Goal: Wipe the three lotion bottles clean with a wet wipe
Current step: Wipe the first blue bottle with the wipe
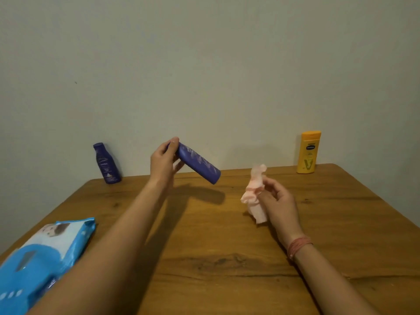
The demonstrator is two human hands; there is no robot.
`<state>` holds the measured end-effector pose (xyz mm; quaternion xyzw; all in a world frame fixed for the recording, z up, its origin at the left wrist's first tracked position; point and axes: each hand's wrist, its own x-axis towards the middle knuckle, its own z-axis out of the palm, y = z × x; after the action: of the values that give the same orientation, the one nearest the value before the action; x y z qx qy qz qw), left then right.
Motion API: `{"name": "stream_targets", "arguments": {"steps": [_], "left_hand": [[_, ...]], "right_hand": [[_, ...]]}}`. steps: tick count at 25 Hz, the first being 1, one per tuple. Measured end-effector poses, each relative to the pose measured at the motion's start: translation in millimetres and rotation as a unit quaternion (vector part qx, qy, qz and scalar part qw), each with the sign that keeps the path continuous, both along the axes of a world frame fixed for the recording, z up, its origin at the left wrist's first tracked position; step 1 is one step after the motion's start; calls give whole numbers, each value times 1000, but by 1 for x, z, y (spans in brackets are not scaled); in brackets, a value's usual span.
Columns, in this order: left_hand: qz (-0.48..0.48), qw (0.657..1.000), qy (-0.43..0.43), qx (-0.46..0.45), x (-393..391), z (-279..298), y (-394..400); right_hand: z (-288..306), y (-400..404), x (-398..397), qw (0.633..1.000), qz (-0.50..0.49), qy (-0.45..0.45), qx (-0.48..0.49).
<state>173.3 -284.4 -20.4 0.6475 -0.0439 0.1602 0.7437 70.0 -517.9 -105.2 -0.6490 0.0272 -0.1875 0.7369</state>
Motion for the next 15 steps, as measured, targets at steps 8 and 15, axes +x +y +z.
{"name": "stream_targets", "arguments": {"steps": [8, 15], "left_hand": [[-57, 939, 132, -313, -69, -62, -9], [-192, 925, 193, -265, -74, -75, -19]], "right_hand": [[-2, 64, -31, 948, 104, -142, -265], [-7, 65, -20, 921, 53, -166, -347]]}}
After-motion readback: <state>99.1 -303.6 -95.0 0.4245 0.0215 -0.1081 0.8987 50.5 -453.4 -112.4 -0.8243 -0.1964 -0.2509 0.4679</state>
